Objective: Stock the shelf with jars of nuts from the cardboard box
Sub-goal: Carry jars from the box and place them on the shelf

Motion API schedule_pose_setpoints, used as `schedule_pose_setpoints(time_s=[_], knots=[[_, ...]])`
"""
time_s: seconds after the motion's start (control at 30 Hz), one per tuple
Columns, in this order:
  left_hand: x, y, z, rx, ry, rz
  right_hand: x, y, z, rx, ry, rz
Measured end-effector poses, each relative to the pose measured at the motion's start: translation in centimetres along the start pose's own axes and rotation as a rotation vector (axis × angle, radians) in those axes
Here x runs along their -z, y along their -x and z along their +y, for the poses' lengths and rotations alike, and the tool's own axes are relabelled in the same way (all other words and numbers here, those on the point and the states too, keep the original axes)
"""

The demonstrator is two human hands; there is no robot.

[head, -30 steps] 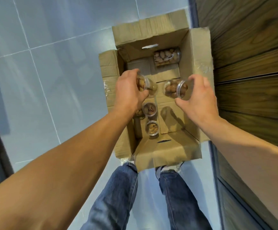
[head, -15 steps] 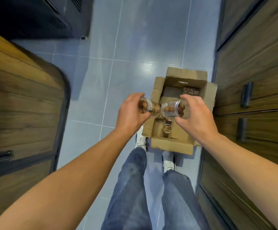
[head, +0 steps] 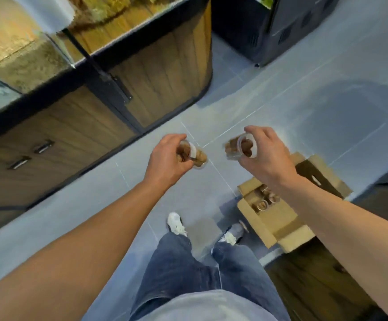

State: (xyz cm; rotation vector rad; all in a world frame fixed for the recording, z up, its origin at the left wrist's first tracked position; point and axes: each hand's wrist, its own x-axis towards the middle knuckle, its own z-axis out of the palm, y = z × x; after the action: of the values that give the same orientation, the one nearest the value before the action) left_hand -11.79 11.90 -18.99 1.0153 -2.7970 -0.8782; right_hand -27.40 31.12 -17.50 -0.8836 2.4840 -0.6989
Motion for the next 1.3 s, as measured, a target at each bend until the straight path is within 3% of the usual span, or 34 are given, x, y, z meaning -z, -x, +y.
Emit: schedule_pose_setpoints(time_s=[0.27, 0.53, 0.77, 1.0, 1.3], knots=[[10.1, 6.4, -10.8, 0.151, 0.011, 0.258, -6.0, -1.0, -15.5, 0.255, 0.111, -0.108], [22.2, 11.5, -22.3, 0.238, -0.022, 0.401, -11.6, -1.4, -31.8, 0.448, 0.132, -0.125], [32.6, 12.8, -28.7, 0.286, -0.009, 0.521, -14.6, -4.3, -44.0, 0.575, 0.173, -0.107], [40.5, 8.6, -33.0, 0.3, -0.011, 0.633, -14.8, -10.4, -53.5, 0.724, 0.171, -0.037], [48.7, -4.0, -34.8, 0.251, -0.069, 0.72, -13.6, -22.4, -62.5, 0.796, 0.13, 0.014]])
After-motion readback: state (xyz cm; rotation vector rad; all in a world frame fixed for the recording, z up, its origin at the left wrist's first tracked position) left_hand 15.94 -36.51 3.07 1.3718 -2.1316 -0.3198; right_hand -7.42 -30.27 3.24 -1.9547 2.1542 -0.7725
